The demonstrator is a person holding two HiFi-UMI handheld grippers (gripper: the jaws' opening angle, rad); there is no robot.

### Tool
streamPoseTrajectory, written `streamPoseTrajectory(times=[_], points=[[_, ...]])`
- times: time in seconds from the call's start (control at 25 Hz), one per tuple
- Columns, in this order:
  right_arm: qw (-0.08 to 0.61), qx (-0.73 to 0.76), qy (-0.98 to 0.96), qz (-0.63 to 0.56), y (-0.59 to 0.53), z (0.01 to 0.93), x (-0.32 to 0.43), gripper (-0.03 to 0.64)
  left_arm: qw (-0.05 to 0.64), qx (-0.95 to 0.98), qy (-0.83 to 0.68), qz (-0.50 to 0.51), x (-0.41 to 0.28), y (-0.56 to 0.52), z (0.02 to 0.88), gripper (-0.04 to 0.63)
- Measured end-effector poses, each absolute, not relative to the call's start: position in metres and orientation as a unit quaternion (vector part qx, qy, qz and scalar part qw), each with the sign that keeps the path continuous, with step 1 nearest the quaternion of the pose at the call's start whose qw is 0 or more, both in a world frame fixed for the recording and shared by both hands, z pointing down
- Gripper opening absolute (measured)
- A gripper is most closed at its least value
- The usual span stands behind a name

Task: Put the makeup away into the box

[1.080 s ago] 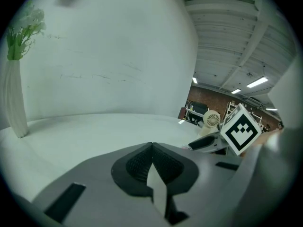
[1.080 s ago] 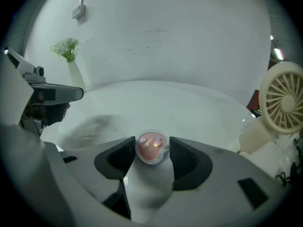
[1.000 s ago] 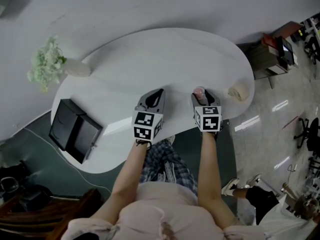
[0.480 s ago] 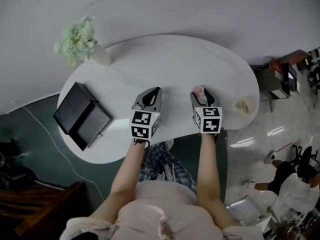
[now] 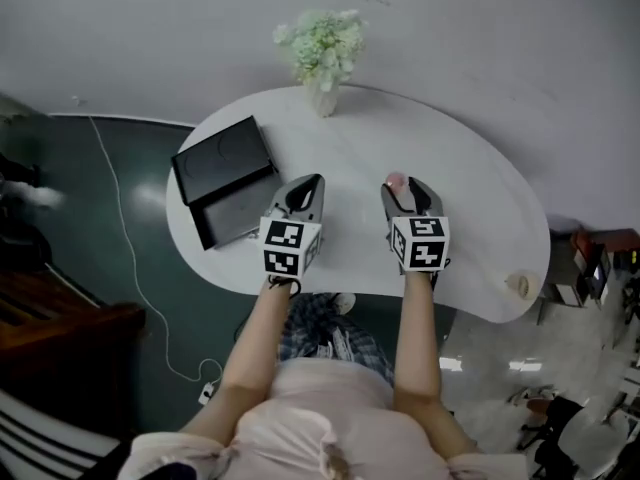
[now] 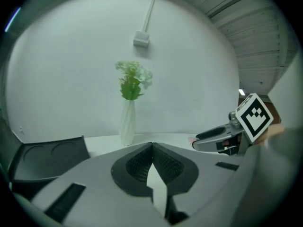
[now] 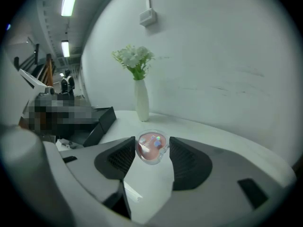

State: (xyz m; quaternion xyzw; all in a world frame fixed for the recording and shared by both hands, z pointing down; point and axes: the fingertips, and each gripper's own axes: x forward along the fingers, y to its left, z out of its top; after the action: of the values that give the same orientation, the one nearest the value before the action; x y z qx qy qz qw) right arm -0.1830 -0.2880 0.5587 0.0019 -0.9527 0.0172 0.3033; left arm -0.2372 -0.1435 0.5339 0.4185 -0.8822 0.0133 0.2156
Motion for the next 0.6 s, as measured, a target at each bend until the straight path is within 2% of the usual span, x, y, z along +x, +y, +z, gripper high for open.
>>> streamPoseTrajectory(times=[0.28,0.6], points=[[0.285,-0.139,-0.948,-0.026,-0.163,0.545,-0.255,0.242,0.214,0.299,-0.930,-0.008,-0.265,-0.020,0.533,0.026],[0.287,-0.270,-0.916,-0.070,-0.028,0.552,-0.285,0.242,0.222,0.199,-0.954,-0.031,-0.274,0.090,0.546,0.025]])
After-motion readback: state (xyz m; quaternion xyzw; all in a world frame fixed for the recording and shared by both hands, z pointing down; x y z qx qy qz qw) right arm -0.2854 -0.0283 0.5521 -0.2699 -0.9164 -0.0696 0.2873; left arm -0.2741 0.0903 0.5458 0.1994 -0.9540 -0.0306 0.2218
